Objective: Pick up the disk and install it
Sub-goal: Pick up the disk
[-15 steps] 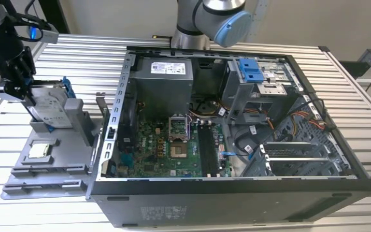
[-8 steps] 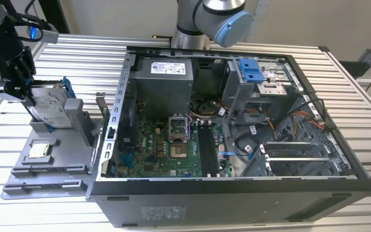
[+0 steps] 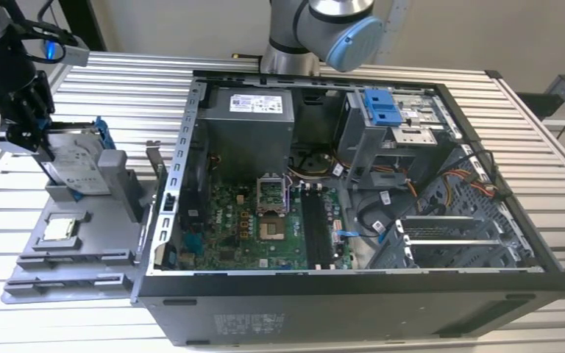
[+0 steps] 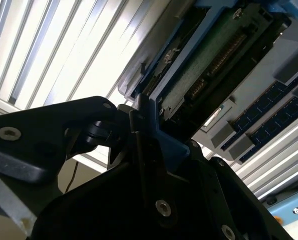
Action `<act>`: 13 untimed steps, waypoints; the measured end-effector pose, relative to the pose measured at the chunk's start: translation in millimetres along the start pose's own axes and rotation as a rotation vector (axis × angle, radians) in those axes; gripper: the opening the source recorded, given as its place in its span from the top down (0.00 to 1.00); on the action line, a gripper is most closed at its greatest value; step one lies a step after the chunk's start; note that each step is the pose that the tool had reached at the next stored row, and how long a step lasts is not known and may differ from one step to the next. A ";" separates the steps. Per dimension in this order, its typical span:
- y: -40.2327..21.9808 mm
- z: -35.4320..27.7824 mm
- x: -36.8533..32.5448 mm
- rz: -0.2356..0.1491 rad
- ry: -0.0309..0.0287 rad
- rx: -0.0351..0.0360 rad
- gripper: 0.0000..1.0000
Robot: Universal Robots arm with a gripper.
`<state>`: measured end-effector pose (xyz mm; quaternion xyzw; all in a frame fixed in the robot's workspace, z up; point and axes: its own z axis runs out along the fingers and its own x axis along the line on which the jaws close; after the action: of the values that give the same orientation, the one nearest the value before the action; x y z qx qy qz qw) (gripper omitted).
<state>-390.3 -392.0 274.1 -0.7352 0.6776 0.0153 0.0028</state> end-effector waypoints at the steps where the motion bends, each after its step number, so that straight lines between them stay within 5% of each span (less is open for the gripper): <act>1: 0.0 0.0 0.0 0.000 0.0000 0.0001 1.00; 6: 0.0 -0.2 0.0 0.000 -0.0001 0.0006 1.00; 13: 0.1 -9.7 -0.3 0.000 -0.0001 0.0005 1.00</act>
<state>-390.3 -392.0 283.8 -0.7352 0.6776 0.0152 0.0030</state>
